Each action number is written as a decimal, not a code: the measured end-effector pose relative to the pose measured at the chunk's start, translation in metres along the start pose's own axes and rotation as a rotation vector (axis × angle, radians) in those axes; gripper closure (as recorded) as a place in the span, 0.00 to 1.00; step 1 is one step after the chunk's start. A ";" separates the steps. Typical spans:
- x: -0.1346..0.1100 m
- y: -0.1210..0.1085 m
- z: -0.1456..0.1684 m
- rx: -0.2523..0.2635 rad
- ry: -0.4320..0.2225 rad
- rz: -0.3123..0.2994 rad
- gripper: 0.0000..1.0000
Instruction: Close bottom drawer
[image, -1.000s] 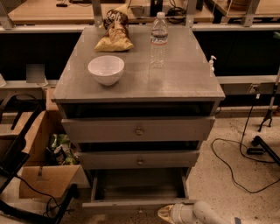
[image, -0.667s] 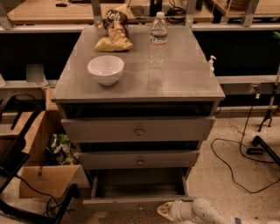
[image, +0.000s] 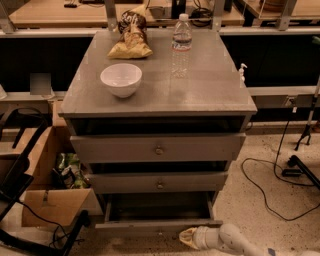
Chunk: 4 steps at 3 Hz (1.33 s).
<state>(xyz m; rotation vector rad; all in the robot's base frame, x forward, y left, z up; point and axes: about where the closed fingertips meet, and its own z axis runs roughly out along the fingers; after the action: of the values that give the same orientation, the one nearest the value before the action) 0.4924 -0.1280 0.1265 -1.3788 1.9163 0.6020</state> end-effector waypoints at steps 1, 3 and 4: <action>0.002 0.008 0.002 -0.008 0.002 0.012 1.00; 0.004 0.024 -0.014 0.001 0.054 0.021 1.00; 0.004 0.024 -0.015 0.002 0.054 0.020 1.00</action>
Offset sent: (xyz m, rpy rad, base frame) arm -0.0586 -0.0078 0.0072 -0.0746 0.0789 -0.0433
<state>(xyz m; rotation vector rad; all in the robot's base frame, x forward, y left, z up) 0.4655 -0.1328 0.1327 -1.3896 1.9749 0.5780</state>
